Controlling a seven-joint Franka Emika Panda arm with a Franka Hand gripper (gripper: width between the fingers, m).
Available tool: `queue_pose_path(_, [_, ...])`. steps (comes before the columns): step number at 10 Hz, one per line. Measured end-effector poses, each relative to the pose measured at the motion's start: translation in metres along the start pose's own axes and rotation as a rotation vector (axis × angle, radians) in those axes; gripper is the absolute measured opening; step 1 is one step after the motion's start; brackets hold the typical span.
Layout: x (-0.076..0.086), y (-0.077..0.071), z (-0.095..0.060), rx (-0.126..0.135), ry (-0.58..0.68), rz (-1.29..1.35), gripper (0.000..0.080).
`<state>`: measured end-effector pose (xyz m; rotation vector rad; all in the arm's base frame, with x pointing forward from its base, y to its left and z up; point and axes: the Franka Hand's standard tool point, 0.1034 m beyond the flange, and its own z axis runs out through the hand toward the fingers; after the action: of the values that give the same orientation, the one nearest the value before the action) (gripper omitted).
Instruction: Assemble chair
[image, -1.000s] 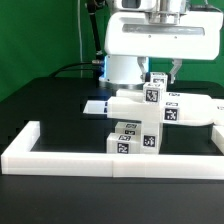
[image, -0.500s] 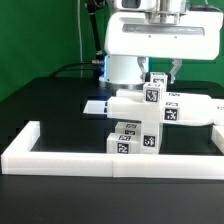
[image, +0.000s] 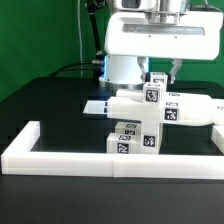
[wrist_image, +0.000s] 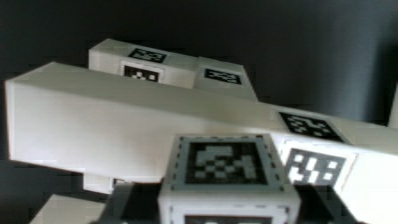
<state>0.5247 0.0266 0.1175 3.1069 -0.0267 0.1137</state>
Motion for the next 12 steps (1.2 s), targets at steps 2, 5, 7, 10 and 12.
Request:
queue_pose_path(2, [0.0000,0.0000,0.0000,0.000,0.000,0.012,0.0288])
queue_pose_path(5, [0.0000,-0.0006,0.0000,0.002,0.000,0.113,0.0288])
queue_pose_path(7, [-0.0001,-0.0010,0.0000,0.003,0.000,0.221,0.0288])
queue_pose_path(10, [0.0000,-0.0022,-0.0001,0.010,-0.001,0.412,0.0288])
queue_pose_path(12, [-0.0001,-0.0034,0.0000,0.017,-0.003,0.513,0.0288])
